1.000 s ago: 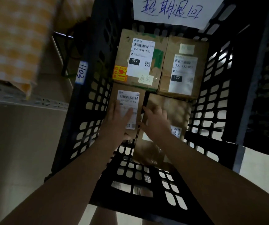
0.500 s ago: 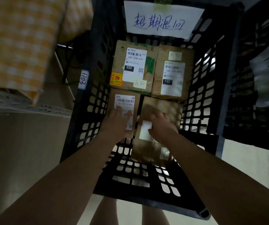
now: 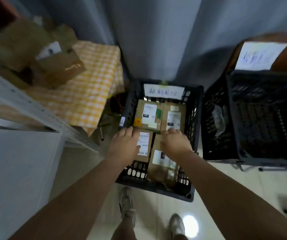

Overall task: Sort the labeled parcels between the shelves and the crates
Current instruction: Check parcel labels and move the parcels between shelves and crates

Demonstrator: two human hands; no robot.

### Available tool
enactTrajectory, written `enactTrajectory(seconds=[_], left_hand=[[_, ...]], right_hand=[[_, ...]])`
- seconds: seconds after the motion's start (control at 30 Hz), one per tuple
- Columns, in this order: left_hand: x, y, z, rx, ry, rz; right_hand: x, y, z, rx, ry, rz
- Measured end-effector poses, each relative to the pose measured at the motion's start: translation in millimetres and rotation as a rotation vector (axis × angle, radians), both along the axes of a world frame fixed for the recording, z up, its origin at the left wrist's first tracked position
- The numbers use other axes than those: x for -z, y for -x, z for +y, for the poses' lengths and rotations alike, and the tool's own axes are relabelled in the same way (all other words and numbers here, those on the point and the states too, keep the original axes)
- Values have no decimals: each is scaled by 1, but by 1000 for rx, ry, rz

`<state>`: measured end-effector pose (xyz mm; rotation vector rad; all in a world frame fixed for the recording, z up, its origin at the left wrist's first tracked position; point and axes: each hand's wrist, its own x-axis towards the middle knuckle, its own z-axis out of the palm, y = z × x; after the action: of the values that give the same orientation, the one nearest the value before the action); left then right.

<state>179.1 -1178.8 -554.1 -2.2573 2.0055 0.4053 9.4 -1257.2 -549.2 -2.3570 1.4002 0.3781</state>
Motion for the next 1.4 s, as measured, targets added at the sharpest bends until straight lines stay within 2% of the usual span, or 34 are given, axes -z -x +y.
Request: enactTrajectory(seconds=[0.27,0.47,0.6,0.87,1.2,1.4], left_hand=[[-149,52,91,-206,249,-162],[-254,87,190,-381,486,-306],[-312,103,267,-543,573,-428],[-373,135,432,-921,616,-612],[-421,210,672,-1178,575,-829],[-435,263,795,-1305,526,-883]], right_hand=[[-138,25,53,-309,239,-183],[-239,26,113,-601,419,-427],[-295,18,169,-771,495,-587],[-372,-5,324,-1042,482,-924],[-401,4,582,-1311,320,-1060],[-412,31,710,-1403,251,-1129]])
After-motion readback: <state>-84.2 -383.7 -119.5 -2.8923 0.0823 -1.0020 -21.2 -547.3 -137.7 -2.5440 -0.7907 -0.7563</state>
